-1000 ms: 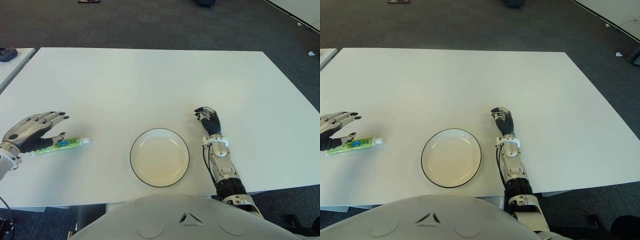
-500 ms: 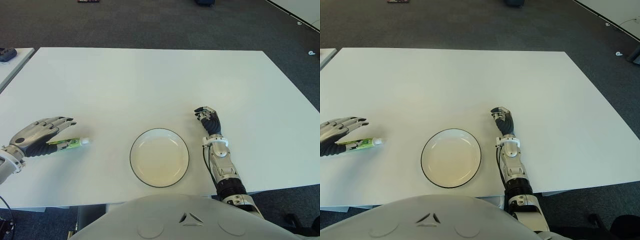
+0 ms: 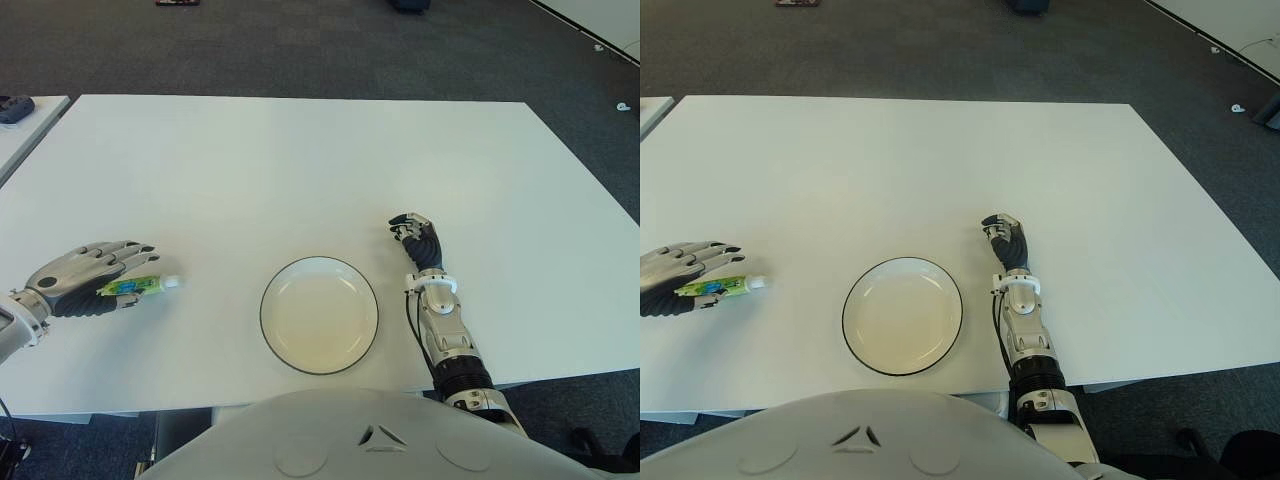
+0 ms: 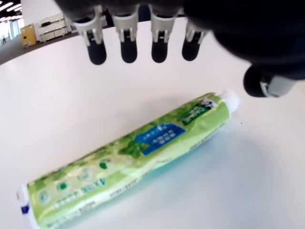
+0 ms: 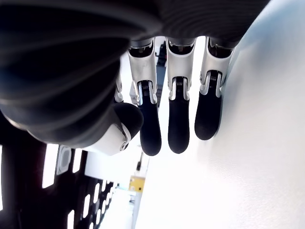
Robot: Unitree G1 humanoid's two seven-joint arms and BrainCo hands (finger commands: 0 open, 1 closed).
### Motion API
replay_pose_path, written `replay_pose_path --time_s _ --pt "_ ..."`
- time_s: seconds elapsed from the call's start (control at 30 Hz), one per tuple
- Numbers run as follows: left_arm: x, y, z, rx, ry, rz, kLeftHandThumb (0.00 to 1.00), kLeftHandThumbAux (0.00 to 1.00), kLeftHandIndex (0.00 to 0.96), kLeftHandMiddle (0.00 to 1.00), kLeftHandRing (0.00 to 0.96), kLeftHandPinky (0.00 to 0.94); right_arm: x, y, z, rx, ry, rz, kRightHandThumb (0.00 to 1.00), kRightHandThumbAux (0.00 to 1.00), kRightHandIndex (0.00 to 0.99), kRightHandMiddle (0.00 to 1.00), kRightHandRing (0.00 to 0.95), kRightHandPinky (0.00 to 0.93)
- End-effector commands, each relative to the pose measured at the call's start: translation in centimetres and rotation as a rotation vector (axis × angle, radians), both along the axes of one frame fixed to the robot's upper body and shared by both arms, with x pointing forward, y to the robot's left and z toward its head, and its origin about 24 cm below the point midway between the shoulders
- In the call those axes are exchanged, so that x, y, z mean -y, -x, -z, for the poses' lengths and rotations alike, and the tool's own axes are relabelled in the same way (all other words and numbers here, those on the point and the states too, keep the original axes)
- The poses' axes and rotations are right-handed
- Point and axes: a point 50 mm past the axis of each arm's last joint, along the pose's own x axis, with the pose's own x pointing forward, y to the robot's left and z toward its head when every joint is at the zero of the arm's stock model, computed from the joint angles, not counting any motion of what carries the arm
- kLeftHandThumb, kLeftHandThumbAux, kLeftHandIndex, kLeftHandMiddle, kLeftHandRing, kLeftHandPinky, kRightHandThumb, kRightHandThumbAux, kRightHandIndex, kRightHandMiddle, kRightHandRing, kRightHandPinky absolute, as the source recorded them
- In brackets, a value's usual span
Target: Put the toothpaste on the table into the plate.
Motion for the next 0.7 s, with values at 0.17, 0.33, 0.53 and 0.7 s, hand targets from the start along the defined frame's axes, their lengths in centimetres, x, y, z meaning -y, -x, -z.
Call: replay_pose_path --time_s 0.17,0.33,0.53,0.7 --pt "0.19 0.34 0.55 -0.058 -0.01 0.011 0.52 0.184 0.0 0.0 0.0 0.0 0.09 0.54 0.66 -0.039 0.003 0.009 0.709 0.729 0.42 0.433 0.411 0.426" --pt "0.23 0.37 0.61 -0.066 -0.008 0.009 0.518 0.183 0.0 0.0 0.0 0.0 0.13 0.56 0.64 -0.037 -0.002 0.009 0.709 0.729 0.42 0.434 0.412 0.429" --pt "0.27 0.44 0.83 -0.079 -0.011 0.006 0.522 0.182 0.0 0.0 0.0 0.0 0.15 0.61 0.6 -0.032 -0.002 0.011 0.709 0.729 0.42 0.431 0.408 0.424" --pt "0.2 0.52 1.19 -0.096 0.003 -0.036 0.528 0.182 0.0 0.0 0.0 0.0 0.17 0.69 0.56 -0.028 0.003 0.011 0.708 0.729 0.42 0.43 0.41 0.431"
